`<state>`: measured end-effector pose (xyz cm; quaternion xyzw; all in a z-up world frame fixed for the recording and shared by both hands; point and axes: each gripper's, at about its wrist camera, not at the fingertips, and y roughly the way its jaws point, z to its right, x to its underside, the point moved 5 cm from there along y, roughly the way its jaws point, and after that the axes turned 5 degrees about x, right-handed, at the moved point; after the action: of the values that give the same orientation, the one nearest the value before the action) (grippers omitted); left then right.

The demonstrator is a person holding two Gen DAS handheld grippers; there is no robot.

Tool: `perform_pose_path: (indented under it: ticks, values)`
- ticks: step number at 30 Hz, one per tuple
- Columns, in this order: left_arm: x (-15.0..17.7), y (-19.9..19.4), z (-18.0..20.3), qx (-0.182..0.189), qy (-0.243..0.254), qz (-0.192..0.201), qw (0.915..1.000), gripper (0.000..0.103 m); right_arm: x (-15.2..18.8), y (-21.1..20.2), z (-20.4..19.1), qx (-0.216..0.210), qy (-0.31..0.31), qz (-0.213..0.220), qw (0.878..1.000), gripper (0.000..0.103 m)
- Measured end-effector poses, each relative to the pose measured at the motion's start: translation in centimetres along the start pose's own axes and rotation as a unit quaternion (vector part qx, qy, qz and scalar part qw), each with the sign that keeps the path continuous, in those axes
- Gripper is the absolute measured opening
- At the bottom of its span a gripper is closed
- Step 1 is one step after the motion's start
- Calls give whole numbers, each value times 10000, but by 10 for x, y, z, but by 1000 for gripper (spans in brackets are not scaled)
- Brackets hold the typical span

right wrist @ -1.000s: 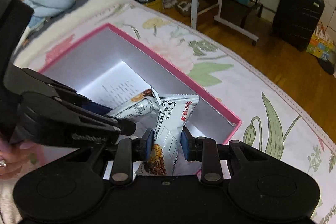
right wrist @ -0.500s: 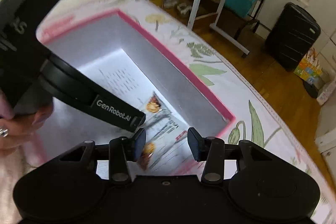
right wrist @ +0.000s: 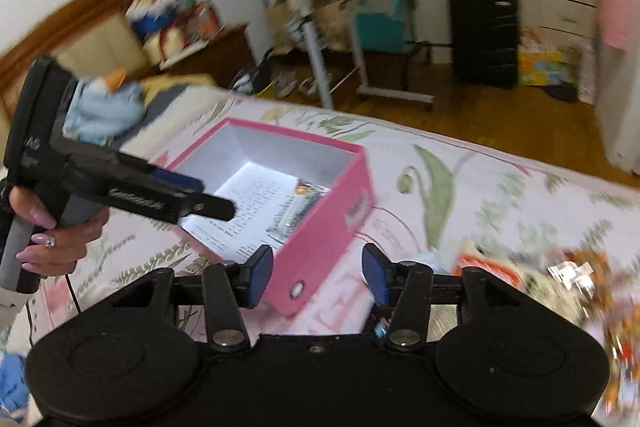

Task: Organize snacks
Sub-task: 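Carry both white bars into the pink box and open both grippers, then grasp the black rectangular package with the left gripper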

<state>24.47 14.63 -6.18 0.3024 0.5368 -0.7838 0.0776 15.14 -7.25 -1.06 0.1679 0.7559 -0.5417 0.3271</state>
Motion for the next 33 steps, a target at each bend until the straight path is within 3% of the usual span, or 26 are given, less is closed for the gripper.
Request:
perform_pose_path:
  ticks: [2,6,14,20,23,25,30,33]
  values:
    - [6,-3,16,139,114,-17,9998,70,15,-14,15,94,281,117,9995,67]
    - [18,-3,55,416,419,-61,9982,72,48,-25,41,208,937,99,9953,67]
    - [42,36,103,815,606,-319,9943,73,102,-2,82,513,1769,-139,9828,78]
    - [65,87,117,873,430,-593,9935,71,131,35,97,743,1690,-486,9816,78]
    - [73,113,117,456,302,-405,9977,70,143,48,102,673,1636,-566,9826,78]
    - [78,129,117,402,274,-486,9976,68,150,53,106,585,1658,-533,9830,78]
    - [89,158,113,479,33,-712,9963,65,159,66,111,470,1676,-422,9838,78]
    - [88,163,111,723,-212,-703,9947,65,159,74,112,419,1580,-425,9856,78]
